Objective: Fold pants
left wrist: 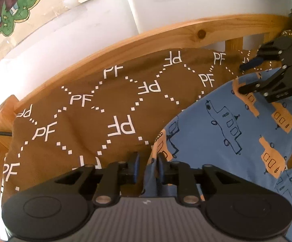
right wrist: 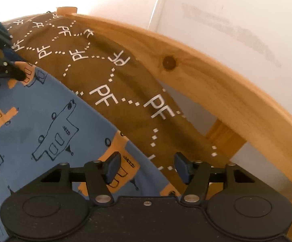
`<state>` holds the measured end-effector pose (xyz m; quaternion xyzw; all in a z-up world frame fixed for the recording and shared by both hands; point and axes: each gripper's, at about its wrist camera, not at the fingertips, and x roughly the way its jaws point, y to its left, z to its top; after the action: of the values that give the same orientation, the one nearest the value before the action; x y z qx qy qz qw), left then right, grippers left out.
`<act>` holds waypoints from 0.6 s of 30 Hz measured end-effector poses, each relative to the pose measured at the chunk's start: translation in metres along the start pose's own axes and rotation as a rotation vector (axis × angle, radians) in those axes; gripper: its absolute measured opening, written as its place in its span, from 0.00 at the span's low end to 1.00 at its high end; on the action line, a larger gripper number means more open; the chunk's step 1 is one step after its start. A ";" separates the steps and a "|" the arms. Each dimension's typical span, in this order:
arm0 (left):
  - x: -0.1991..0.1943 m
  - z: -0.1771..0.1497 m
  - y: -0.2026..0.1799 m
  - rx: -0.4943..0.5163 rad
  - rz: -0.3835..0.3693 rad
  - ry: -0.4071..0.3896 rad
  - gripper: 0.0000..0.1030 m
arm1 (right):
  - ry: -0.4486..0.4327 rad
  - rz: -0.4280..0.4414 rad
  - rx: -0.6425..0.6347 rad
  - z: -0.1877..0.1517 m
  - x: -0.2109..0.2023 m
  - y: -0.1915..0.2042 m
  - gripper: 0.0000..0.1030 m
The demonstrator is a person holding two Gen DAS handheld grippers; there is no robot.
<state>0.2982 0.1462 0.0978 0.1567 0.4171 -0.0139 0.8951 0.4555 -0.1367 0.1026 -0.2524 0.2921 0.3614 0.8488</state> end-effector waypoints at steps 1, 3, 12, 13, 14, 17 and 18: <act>0.001 0.000 0.001 0.003 -0.002 0.003 0.06 | 0.010 0.014 0.004 0.001 0.002 0.003 0.12; 0.001 0.000 0.002 0.002 -0.015 0.003 0.03 | 0.004 0.022 -0.006 0.004 -0.001 0.012 0.03; -0.046 -0.030 -0.025 0.116 0.066 -0.186 0.02 | -0.153 -0.079 -0.102 -0.031 -0.097 0.051 0.01; -0.052 -0.036 -0.029 0.130 0.069 -0.213 0.02 | -0.170 -0.086 -0.110 -0.037 -0.109 0.057 0.00; -0.062 -0.045 -0.034 0.152 0.072 -0.249 0.02 | -0.188 -0.092 -0.122 -0.042 -0.121 0.064 0.00; -0.088 -0.072 -0.048 0.233 0.075 -0.345 0.02 | -0.245 -0.106 -0.147 -0.068 -0.157 0.089 0.00; -0.096 -0.083 -0.054 0.269 0.075 -0.374 0.02 | -0.258 -0.111 -0.149 -0.079 -0.170 0.099 0.00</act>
<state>0.1653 0.1094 0.1052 0.2849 0.2322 -0.0649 0.9277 0.2584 -0.2058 0.1407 -0.2820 0.1385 0.3640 0.8768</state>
